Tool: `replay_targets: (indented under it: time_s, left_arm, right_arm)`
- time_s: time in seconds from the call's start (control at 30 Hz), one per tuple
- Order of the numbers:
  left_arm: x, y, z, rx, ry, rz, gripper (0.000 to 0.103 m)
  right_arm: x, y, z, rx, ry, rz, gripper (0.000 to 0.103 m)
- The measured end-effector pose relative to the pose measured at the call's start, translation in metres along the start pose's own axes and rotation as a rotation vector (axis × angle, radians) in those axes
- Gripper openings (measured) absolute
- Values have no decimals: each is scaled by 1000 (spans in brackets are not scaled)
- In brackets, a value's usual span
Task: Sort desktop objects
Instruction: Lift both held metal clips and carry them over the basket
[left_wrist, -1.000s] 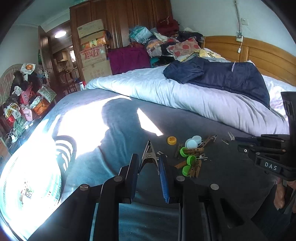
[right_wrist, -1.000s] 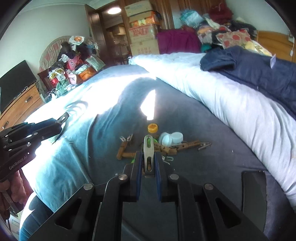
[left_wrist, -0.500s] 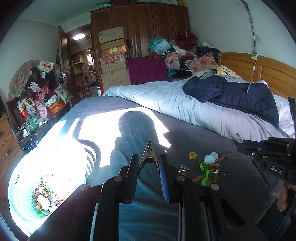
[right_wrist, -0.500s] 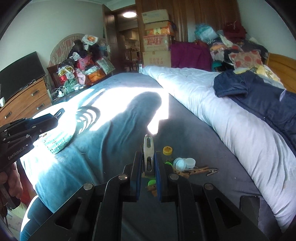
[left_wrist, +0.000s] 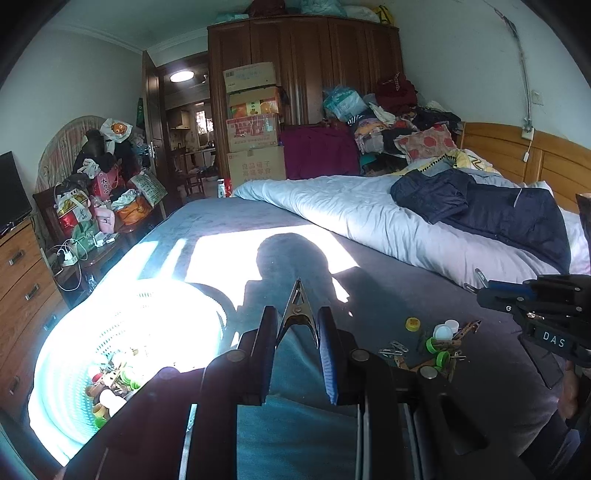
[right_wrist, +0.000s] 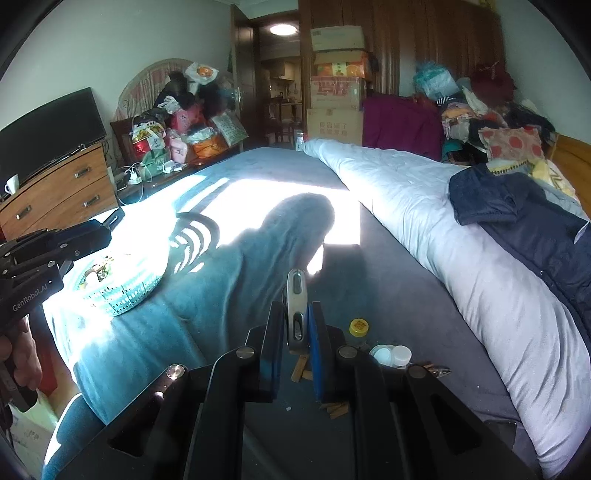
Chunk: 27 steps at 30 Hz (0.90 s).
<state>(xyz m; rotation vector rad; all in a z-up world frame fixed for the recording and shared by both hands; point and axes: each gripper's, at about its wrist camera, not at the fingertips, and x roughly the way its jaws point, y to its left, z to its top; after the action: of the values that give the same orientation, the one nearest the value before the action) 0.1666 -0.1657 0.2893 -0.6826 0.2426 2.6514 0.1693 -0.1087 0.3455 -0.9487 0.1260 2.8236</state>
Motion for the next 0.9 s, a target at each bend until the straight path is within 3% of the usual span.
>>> replay_targets:
  time_s: [0.57, 0.9]
  left_arm:
    - [-4, 47, 1, -48, 5, 61, 23]
    - [-4, 82, 11, -81, 0, 110, 23]
  right_arm:
    - [20, 46, 32, -44, 0, 72, 14]
    - [26, 83, 73, -95, -36, 121, 14]
